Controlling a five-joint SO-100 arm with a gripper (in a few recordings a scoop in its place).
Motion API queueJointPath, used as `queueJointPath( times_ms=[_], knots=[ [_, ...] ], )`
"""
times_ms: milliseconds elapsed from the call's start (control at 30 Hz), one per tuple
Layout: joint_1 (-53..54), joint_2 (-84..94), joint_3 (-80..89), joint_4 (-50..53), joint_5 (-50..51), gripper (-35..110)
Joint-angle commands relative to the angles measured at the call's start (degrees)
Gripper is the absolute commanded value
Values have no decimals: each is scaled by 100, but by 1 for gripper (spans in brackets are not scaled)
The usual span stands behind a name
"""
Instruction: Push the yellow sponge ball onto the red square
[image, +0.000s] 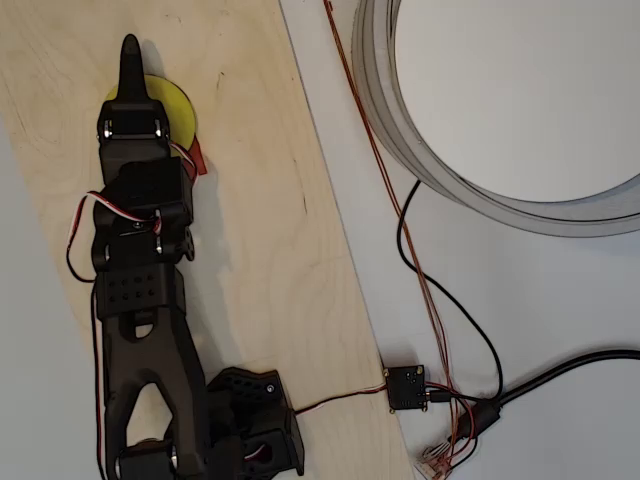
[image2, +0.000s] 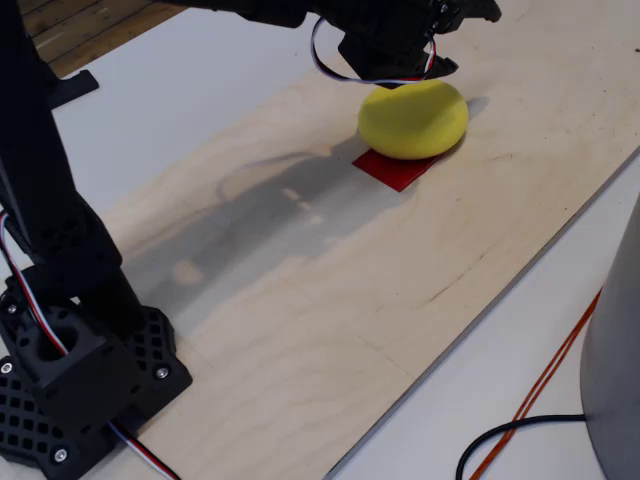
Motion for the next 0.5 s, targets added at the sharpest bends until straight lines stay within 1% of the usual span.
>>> queueJointPath(
  times_ms=[0,267,467],
  knots=[
    [44,26,-272,211,114,24],
    [18,-211,-905,1204,422,24],
    [-26,-255,-984,1503,659,24]
  ],
)
